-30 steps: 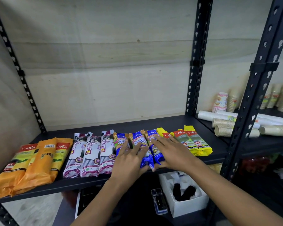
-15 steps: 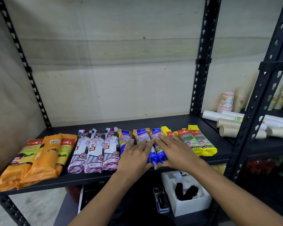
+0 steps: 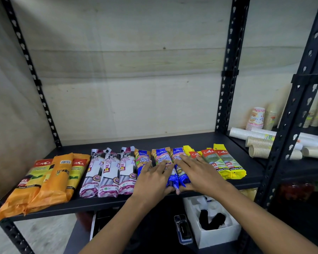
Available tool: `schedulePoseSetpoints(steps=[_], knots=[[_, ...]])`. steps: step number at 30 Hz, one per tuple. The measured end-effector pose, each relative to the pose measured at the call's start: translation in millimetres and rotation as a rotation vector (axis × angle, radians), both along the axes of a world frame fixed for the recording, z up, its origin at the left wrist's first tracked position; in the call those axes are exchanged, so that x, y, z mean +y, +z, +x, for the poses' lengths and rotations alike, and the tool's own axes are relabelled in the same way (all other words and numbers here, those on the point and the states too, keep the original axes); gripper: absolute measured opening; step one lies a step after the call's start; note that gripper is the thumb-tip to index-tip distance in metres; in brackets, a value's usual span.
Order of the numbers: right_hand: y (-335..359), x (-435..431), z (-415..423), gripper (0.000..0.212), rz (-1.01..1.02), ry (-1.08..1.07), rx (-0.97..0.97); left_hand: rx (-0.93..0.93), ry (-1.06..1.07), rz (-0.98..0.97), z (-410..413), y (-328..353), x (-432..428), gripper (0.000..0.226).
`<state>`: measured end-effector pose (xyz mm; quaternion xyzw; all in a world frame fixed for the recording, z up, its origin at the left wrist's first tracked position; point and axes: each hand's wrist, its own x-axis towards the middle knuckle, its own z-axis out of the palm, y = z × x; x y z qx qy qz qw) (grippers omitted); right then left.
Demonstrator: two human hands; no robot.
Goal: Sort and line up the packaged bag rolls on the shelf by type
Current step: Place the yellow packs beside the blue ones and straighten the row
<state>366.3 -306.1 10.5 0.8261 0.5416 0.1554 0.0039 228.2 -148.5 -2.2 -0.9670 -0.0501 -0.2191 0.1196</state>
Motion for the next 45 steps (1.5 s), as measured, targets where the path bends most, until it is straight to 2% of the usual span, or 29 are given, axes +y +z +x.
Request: schedulePoseSetpoints(steps=[4,11,17,19,23,27,32,36,41,45], knots=[[2,-2,0,0.114,-0.007,-0.007,0.068,0.046,0.051,-0.053,-3,6,-2,0.085],[19,-6,-8,0.122,-0.036,0.007,0.167,0.045,0.079,-0.08,-17,12,3,0.106],[32,1,-26,0.123,-0.115,0.087,0.219,0.227,0.104,-0.175,-39,22,25,0.13],[34,4,-31,0.118,-0.116,0.111,0.234,0.282,0.119,-0.177,-46,27,34,0.123],[31,17,-28,0.103,-0.109,0.164,0.22,0.305,0.088,-0.167,-52,32,44,0.092],[24,20,-25,0.087,-0.126,0.1,0.182,0.203,0.1,-0.236,-54,24,35,0.072],[17,21,-29,0.085,-0.044,0.096,0.184,0.015,0.067,-0.356,-54,22,28,0.054],[17,22,-30,0.086,-0.041,0.093,0.185,-0.007,-0.006,-0.376,-49,19,28,0.055],[16,21,-29,0.086,-0.052,0.107,0.183,0.003,-0.009,-0.369,-44,14,27,0.067],[13,18,-23,0.09,-0.051,0.126,0.203,-0.031,-0.005,-0.331,-42,9,22,0.067]])
